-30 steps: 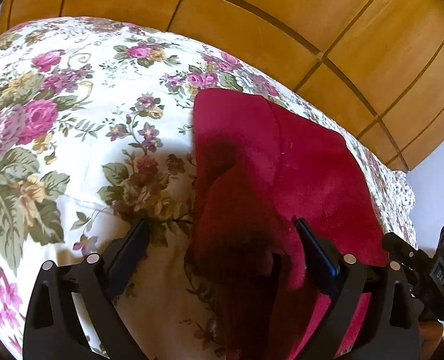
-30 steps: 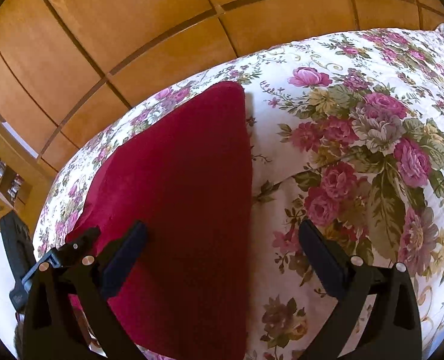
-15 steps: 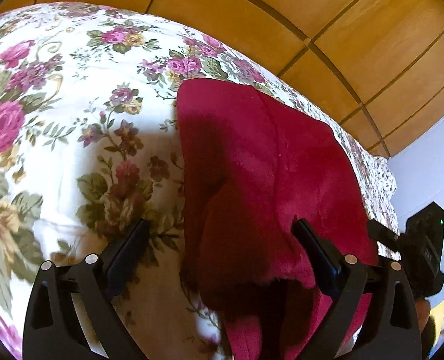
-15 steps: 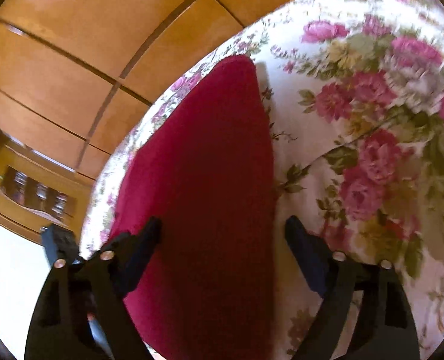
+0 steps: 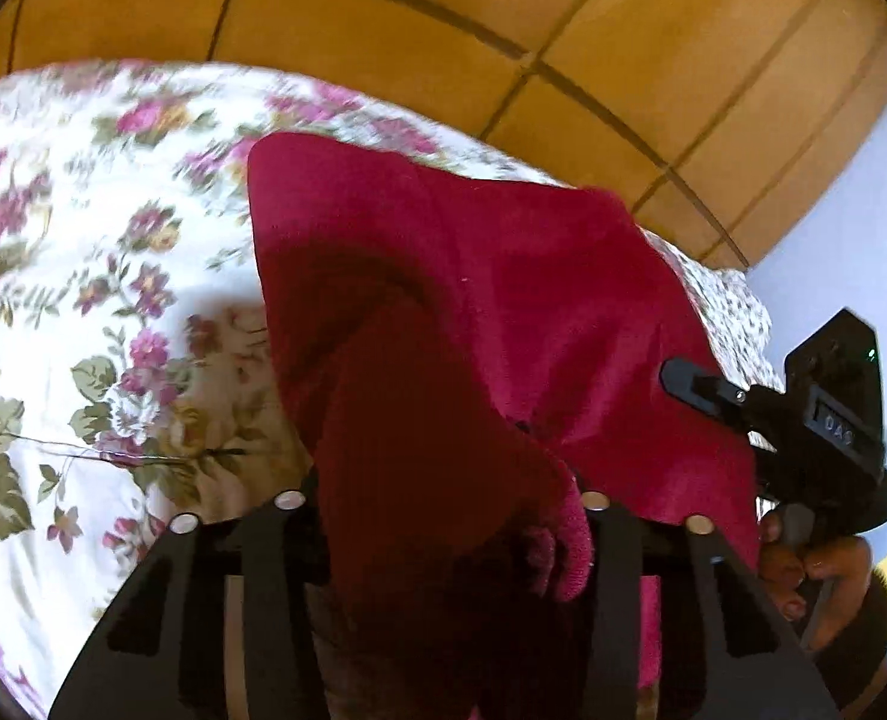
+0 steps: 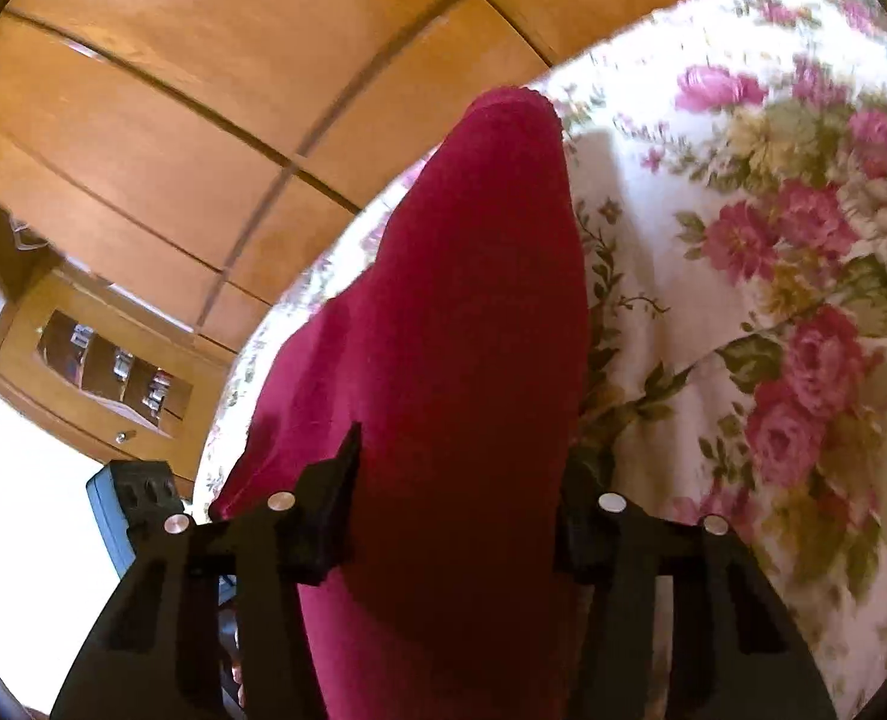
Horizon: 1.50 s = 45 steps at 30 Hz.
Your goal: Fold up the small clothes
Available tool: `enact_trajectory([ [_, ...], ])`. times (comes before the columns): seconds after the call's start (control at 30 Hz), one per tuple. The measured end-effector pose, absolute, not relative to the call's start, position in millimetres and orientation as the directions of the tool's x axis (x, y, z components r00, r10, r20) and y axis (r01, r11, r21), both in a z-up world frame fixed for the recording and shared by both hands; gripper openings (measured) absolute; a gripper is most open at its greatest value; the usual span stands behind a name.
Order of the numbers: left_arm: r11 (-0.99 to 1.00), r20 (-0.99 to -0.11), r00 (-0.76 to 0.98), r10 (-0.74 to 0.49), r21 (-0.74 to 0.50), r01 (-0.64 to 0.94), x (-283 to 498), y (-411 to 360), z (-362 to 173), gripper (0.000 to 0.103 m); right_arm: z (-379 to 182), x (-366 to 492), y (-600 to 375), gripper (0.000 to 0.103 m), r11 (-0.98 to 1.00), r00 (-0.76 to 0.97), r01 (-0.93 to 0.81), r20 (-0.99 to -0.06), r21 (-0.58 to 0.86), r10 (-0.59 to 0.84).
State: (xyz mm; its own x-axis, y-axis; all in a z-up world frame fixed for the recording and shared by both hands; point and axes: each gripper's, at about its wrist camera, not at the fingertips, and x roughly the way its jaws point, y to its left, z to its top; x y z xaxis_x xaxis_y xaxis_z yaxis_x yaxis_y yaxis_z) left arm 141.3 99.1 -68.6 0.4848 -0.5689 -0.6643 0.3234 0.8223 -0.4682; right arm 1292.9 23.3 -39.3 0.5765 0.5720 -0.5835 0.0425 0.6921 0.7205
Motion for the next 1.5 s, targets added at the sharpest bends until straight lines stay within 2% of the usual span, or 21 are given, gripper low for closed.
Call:
enact_trajectory([
  [0.23,0.744,-0.634,0.399,-0.662,-0.494,0.449,108,36,-53,0.040,-3,1223,-22,0.051,0.769,0.655,0.030,-0.594,0.638,0.467],
  [0.33,0.704,-0.633,0.338,-0.697,-0.512,0.492,99,1,-55,0.040,-2,1192,-56,0.051,0.780,0.665,0.077,-0.615,0.621,0.424],
  [0.47,0.688,-0.654,0.305,-0.693,-0.472,0.551,92,-39,-55,0.041,-15,1164,-93,0.051,0.774,0.659,0.140,-0.641,0.618,0.392],
  [0.6,0.722,-0.692,0.313,-0.650,-0.434,0.539,97,-52,-57,0.060,-45,1147,-119,0.056,0.679,0.654,0.207,-0.616,0.705,0.440],
  [0.67,0.736,-0.704,0.311,-0.638,-0.438,0.516,105,-48,-58,0.067,-57,1140,-127,0.066,0.636,0.662,0.229,-0.597,0.737,0.453],
  [0.7,0.743,-0.708,0.316,-0.632,-0.437,0.506,107,-45,-59,0.077,-61,1138,-130,0.071,0.621,0.660,0.241,-0.595,0.746,0.458],
  [0.73,0.758,-0.716,0.324,-0.618,-0.433,0.488,108,-38,-62,0.082,-66,1138,-133,0.075,0.598,0.647,0.248,-0.590,0.762,0.483],
  [0.77,0.762,-0.725,0.311,-0.614,-0.442,0.474,110,-36,-66,0.090,-70,1138,-138,0.076,0.585,0.642,0.241,-0.579,0.774,0.502],
  [0.87,0.760,-0.728,0.277,-0.627,-0.495,0.421,116,-35,-83,0.093,-71,1137,-143,0.074,0.600,0.640,0.217,-0.576,0.770,0.508],
  [0.9,0.759,-0.724,0.282,-0.629,-0.496,0.421,116,-38,-84,0.088,-70,1137,-143,0.071,0.607,0.644,0.209,-0.575,0.767,0.504],
  [0.93,0.741,-0.715,0.265,-0.646,-0.506,0.441,113,-44,-84,0.070,-68,1136,-142,0.059,0.609,0.649,0.193,-0.566,0.769,0.509],
  [0.97,0.722,-0.710,0.243,-0.661,-0.514,0.464,107,-56,-81,0.066,-65,1139,-137,0.056,0.616,0.650,0.184,-0.565,0.766,0.508],
  [1.03,0.727,-0.718,0.265,-0.643,-0.465,0.505,101,-69,-74,0.050,-57,1140,-132,0.053,0.656,0.648,0.166,-0.583,0.736,0.490],
  [1.1,0.726,-0.718,0.289,-0.634,-0.422,0.544,96,-77,-63,0.042,-42,1136,-118,0.051,0.699,0.660,0.124,-0.585,0.704,0.471],
  [1.27,0.684,-0.676,0.293,-0.676,-0.428,0.591,94,-95,-44,0.039,-7,1124,-118,0.050,0.794,0.731,0.067,-0.572,0.604,0.372],
  [1.5,0.599,-0.603,0.296,-0.741,-0.394,0.697,124,-163,-17,0.039,24,1112,-170,0.050,0.846,0.828,0.099,-0.516,0.523,0.222],
])
